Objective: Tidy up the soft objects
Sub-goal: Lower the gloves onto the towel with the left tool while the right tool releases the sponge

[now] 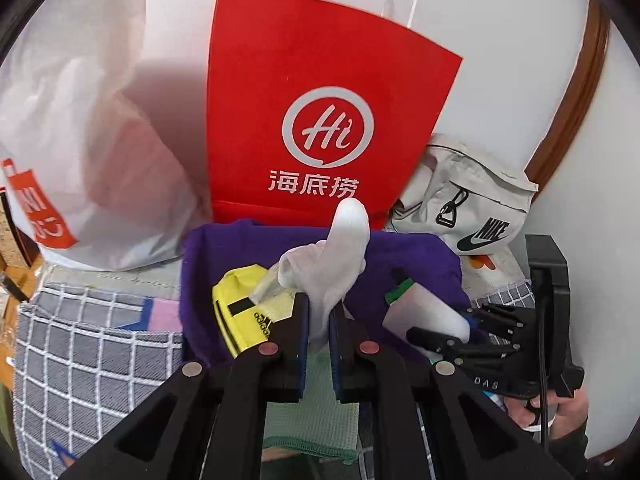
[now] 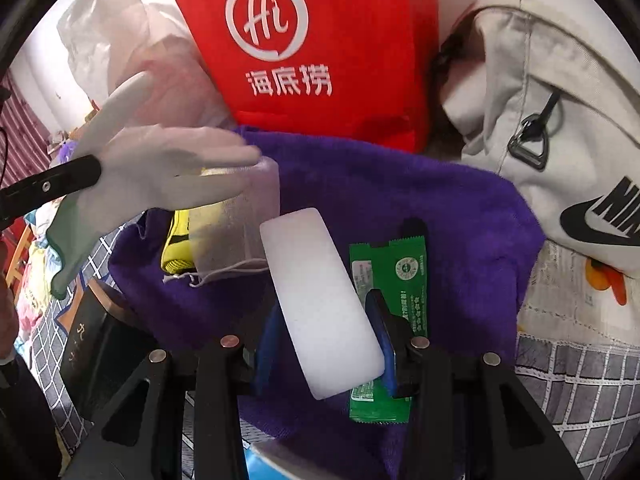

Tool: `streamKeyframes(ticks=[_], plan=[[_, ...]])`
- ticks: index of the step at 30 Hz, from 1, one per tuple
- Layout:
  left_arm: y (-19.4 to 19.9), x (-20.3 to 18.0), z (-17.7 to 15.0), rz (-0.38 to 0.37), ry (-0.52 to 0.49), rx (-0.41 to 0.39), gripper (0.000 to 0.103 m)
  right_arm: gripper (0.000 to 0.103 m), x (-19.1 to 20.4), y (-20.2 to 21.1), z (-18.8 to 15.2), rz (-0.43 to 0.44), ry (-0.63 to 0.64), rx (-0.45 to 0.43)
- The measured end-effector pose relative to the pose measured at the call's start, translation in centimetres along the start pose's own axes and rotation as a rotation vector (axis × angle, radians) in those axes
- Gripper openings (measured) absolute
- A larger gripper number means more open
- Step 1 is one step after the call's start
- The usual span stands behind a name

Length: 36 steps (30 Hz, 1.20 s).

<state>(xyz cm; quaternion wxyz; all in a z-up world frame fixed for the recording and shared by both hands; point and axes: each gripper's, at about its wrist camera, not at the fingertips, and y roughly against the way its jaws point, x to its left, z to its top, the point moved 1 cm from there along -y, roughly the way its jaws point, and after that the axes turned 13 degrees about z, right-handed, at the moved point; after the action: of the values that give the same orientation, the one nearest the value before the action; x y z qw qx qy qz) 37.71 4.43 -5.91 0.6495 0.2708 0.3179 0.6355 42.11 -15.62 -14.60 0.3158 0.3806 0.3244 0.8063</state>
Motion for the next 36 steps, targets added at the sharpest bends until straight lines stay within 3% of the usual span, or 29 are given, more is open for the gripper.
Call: streamKeyframes(ticks=[13,19,22,26,29,36], plan=[[-6.1,1.4,-0.4,0.093,0.017,0.080,0.011,0.044,-0.6,-2.0,0.1,-0.007,-0.007,0.077],[-6.8,2.0,-0.8,0.112,0.015,0.103,0.015,0.058,-0.6,-1.1,0.0,-0.005,0.003,0.044],[-6.9,2.1,-1.1,0.119,0.007,0.119,0.022,0.058,-0.3,-0.5,-0.1,-0.017,0.005,0.037],[-6.2,2.4,-1.4,0.122,0.021,0.113,0.053,0.061,0.2,0.8,-0.6,-0.037,0.017,0.017],[-5.0,2.6,-1.3,0.135,0.028,0.099,0.054,0.066,0.6,2.5,-1.2,-0.057,0.011,-0.016],[-0.9,2.6,-2.5,0.156,0.026,0.079,0.055,0.066,1.9,5.8,-2.9,-0.031,-0.063,-0.099]])
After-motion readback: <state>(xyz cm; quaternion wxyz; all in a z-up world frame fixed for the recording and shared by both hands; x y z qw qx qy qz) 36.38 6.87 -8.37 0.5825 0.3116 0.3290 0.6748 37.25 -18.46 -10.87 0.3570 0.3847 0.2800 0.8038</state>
